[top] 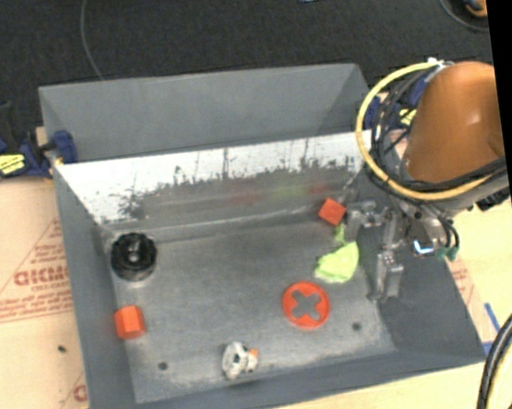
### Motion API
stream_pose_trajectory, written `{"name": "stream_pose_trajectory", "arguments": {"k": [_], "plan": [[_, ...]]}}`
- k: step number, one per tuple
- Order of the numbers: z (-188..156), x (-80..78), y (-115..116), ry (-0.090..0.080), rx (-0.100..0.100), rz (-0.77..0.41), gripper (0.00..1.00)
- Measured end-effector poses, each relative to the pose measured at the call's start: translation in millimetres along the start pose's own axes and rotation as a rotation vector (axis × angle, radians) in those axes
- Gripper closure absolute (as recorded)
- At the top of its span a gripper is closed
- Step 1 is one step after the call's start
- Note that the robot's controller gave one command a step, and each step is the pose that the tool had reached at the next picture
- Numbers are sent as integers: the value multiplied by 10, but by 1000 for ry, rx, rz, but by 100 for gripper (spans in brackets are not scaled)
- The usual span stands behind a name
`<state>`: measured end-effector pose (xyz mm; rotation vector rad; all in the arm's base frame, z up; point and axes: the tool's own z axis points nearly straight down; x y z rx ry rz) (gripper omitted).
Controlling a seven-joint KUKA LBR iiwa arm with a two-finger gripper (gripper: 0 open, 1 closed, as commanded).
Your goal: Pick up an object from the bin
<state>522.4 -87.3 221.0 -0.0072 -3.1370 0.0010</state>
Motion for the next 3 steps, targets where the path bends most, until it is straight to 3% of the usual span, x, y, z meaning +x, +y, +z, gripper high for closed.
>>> {"name": "stream_pose_trajectory", "arguments": {"k": [1, 2, 3], "plan": [[-46, -16, 3, -8, 1, -4, 0], [728, -174, 185, -9, 2, -98, 0], [1235, -35, 320, -7, 2, -275, 0]]}}
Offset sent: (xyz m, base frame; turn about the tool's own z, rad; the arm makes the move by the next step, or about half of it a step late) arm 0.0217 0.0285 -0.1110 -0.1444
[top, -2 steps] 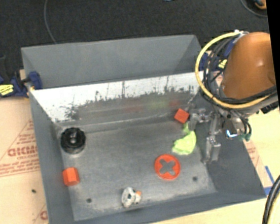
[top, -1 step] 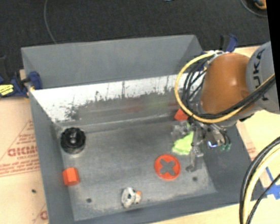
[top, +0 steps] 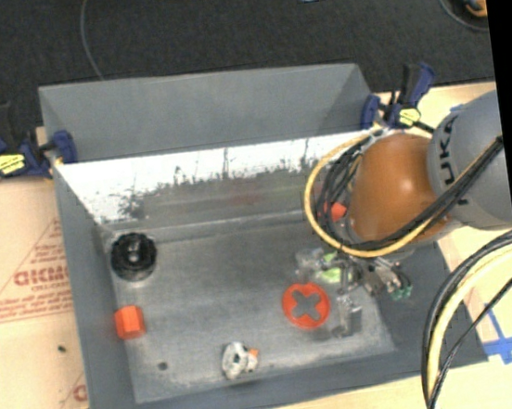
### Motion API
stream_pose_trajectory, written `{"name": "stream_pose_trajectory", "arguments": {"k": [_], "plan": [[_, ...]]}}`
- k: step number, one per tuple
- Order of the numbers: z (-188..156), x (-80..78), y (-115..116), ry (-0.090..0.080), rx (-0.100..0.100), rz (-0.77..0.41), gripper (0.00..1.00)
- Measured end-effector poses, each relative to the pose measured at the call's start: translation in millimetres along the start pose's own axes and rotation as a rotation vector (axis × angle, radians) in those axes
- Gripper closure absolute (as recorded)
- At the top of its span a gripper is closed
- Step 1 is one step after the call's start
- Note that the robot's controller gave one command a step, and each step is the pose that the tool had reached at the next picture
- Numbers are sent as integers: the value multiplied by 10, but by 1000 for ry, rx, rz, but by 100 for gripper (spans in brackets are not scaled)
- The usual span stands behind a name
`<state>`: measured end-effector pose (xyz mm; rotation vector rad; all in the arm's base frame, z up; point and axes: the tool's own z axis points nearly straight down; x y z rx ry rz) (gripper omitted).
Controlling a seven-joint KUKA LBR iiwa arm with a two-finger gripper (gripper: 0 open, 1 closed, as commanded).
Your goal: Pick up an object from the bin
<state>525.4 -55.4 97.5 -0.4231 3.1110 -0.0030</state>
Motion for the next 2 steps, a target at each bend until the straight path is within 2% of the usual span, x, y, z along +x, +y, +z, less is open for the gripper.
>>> {"name": "stream_pose_trajectory", "arguments": {"k": [1, 2], "plan": [[249, -147, -320, -8, 5, -186, 0], [265, -62, 1, -4, 0, 141, 0]]}}
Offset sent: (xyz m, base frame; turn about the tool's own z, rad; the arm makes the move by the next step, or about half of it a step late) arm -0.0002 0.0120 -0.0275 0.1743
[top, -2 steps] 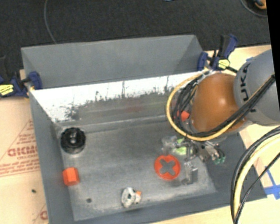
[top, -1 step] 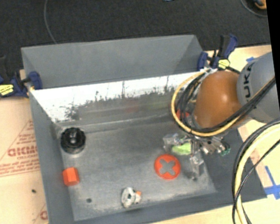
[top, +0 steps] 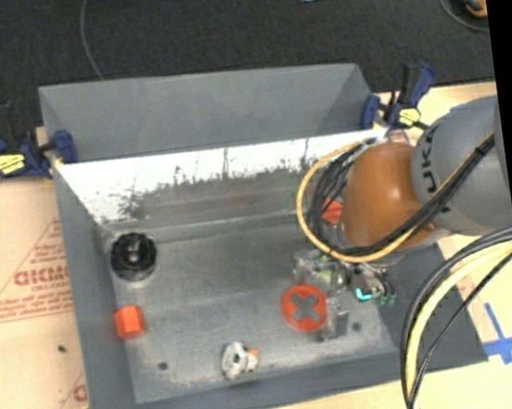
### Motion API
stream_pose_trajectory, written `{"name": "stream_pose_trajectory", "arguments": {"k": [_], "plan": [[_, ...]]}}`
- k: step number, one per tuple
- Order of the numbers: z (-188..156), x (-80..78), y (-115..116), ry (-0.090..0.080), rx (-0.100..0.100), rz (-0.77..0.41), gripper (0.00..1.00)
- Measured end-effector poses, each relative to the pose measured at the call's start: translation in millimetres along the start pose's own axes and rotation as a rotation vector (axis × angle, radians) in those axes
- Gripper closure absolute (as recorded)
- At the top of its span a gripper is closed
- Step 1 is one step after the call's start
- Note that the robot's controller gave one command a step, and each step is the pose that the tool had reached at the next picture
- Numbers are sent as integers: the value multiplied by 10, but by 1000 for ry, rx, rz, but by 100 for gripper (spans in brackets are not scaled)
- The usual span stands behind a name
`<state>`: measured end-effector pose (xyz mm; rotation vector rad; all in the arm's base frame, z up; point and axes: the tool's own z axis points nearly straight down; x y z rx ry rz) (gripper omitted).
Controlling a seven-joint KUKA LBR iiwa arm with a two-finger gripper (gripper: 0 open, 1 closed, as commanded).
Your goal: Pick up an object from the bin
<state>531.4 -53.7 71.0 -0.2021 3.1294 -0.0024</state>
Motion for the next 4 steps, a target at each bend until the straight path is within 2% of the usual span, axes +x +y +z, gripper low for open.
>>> {"name": "stream_pose_trajectory", "arguments": {"k": [1, 2, 4], "plan": [[5, 40, 105, 1, 0, 32, 0], [-3, 85, 117, -1, 2, 11, 100], [-3, 85, 117, -1, 2, 7, 100]]}}
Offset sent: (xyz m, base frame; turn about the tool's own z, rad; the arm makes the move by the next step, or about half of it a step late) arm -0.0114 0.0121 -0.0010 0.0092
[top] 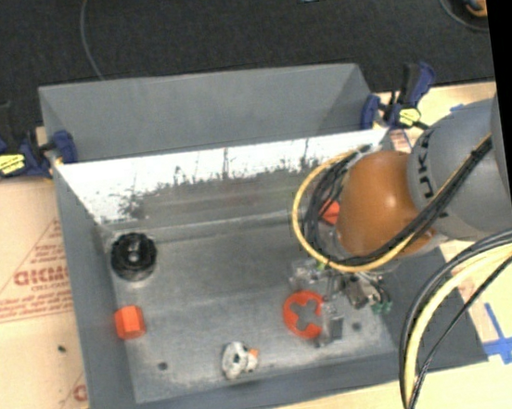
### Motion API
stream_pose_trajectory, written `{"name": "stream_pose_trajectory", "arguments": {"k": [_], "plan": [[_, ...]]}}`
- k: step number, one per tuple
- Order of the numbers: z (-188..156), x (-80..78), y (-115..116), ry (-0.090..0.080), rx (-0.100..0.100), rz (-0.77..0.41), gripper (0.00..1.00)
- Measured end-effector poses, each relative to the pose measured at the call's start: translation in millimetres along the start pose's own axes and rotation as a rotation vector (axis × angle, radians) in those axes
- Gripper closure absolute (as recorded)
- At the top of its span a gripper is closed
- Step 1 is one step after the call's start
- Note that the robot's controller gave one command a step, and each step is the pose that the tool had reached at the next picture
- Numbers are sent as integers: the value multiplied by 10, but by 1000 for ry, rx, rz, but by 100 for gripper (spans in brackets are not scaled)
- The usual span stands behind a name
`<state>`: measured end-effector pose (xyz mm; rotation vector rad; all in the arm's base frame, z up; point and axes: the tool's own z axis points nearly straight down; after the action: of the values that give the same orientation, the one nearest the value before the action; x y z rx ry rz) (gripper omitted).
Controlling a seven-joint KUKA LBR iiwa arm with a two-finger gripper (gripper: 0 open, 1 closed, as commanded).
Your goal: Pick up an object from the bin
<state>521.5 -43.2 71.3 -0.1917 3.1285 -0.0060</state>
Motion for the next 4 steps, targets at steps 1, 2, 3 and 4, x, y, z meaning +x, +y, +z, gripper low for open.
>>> {"name": "stream_pose_trajectory", "arguments": {"k": [1, 2, 3, 4], "plan": [[0, 0, 0, 0, 0, -2, 100], [0, 0, 0, 0, 0, -2, 100], [2, -329, -494, -4, 2, 13, 100], [2, -330, -494, -4, 2, 12, 100]]}}
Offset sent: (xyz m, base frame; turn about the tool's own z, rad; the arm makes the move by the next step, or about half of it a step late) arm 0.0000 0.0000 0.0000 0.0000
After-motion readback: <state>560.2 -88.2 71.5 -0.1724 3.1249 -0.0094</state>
